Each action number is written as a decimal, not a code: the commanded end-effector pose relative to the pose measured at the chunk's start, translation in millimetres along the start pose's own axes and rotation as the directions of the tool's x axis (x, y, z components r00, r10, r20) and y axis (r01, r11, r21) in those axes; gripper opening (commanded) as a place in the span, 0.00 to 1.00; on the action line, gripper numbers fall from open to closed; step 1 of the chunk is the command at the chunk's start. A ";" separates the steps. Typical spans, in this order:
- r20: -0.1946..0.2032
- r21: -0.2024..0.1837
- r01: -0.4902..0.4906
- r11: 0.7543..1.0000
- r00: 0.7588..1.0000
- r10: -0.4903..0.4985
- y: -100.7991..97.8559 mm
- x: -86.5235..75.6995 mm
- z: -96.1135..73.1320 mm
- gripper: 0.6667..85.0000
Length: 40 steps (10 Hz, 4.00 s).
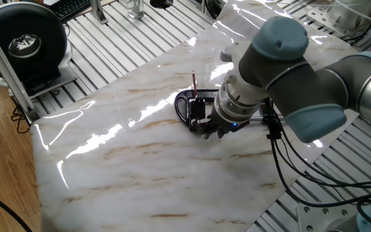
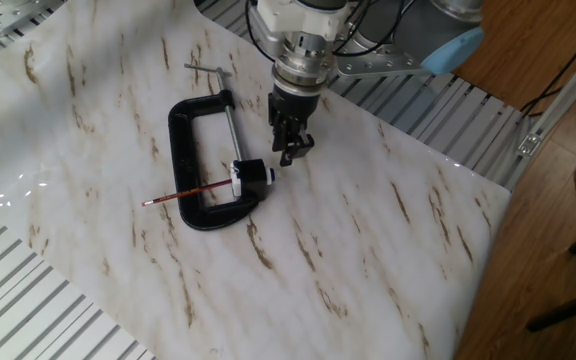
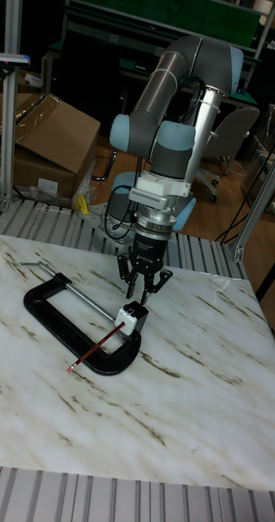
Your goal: Sharpen the pencil with a pencil sharpener
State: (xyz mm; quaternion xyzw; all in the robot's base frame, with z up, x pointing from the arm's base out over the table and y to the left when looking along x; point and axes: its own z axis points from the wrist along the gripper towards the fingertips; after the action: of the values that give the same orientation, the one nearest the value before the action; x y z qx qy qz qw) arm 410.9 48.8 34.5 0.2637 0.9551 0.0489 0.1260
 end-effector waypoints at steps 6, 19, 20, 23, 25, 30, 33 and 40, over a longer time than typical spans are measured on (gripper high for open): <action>0.010 -0.037 -0.014 0.999 1.000 0.014 6.3 2.9 2.9 0.45; 0.018 -0.030 -0.011 1.000 1.000 0.011 -2.8 0.5 16.0 0.43; 0.026 -0.031 -0.010 0.999 1.000 0.011 -7.2 -2.0 20.3 0.43; 0.031 -0.034 -0.010 0.999 0.999 0.011 -7.3 -2.7 25.9 0.43; 0.031 -0.029 -0.009 1.000 0.999 0.009 -8.5 -2.6 25.5 0.43; 0.031 0.005 -0.001 1.000 1.000 0.000 -15.2 -1.9 27.1 0.42; 0.003 -0.015 -0.010 1.000 1.000 0.010 3.7 7.2 15.0 0.42; 0.034 -0.029 -0.008 1.000 0.999 0.009 19.8 -1.0 11.6 0.42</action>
State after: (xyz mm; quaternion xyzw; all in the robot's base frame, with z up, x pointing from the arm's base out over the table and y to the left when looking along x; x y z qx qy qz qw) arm 417.8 61.0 24.9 0.2627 0.9532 0.0513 0.1408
